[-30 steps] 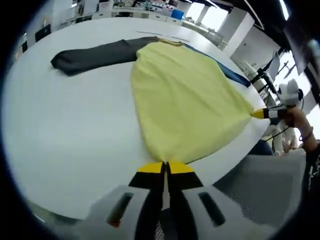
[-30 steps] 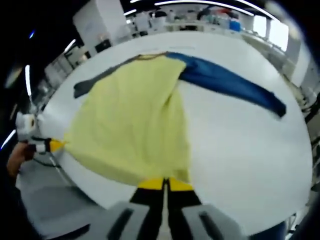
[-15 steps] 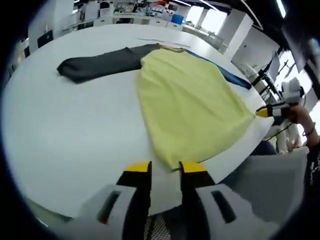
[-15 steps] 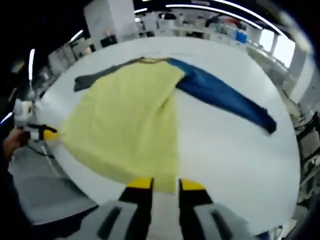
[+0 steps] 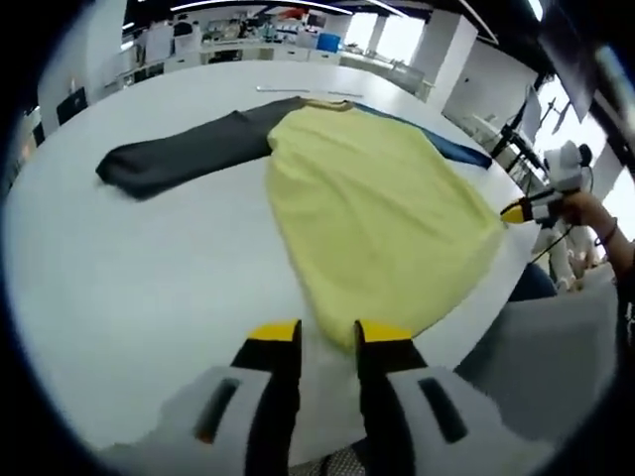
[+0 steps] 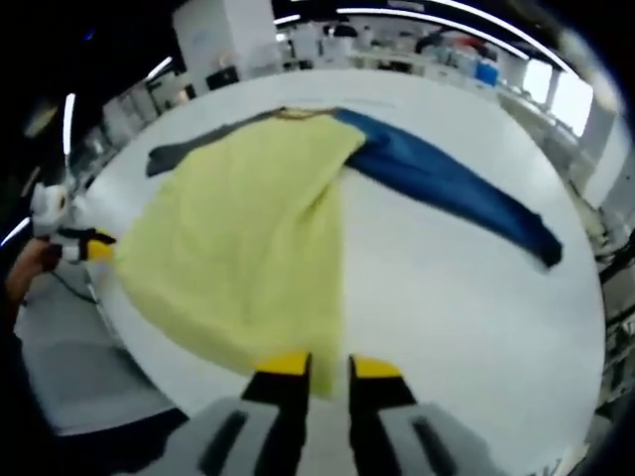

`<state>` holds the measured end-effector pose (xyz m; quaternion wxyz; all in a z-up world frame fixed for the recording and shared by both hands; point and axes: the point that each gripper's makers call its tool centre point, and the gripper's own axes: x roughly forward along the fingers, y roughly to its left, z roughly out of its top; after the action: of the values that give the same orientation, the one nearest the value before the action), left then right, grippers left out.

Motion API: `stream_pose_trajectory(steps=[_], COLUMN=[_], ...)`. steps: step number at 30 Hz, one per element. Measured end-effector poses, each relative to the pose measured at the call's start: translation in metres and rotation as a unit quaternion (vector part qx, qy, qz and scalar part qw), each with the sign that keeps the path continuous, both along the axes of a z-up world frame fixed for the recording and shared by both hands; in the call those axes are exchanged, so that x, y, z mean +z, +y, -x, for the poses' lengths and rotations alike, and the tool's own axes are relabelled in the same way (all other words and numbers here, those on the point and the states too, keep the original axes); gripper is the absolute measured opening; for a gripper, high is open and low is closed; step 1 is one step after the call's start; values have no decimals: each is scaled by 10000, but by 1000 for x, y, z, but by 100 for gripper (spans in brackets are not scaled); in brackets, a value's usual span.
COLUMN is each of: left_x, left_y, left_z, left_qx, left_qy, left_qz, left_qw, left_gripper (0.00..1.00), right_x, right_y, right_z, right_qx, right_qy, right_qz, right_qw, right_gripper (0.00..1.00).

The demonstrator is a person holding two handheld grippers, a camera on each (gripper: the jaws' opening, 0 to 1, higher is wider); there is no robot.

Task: Fold the garment on the visible template until the final outline fits inside the template.

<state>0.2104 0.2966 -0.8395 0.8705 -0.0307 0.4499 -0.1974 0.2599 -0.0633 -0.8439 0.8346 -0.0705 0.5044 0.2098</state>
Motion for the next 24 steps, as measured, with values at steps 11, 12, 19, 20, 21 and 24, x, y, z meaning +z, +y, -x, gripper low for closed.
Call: stream_pose_trajectory(steps=[11,12,19,20,21,24], left_x=[-6,-7,-4,-3,-1,6], left_y=[1,2,1,2,1,-1], left_z=[-10,-11,-11,-11,-11,-10], left_qx=[-18,0,69,82,85,78], left_qy=[62,95,106,99,82,35], left_qz=[68,107,189,199,209,248], left_qw=[10000,9999,9997,9997,9997,9997], left_gripper=[6,5,0,0,0,0], right_x=[-6,-7,-5,-5,-6,-4], right_y=[-5,-5,0,0,-1,-1], right_z=[-10,-11,-8,-8,-10,-8], right_qx=[-128,-126,-86,-113,-136,-170], right_qy=[68,80,143,161,176,208], right_qz=[-159,-175,-252,-273,-311,-329], right_qw=[9998,9997,9995,9994,9993,9991], right_gripper=[2,1,0,0,0,0])
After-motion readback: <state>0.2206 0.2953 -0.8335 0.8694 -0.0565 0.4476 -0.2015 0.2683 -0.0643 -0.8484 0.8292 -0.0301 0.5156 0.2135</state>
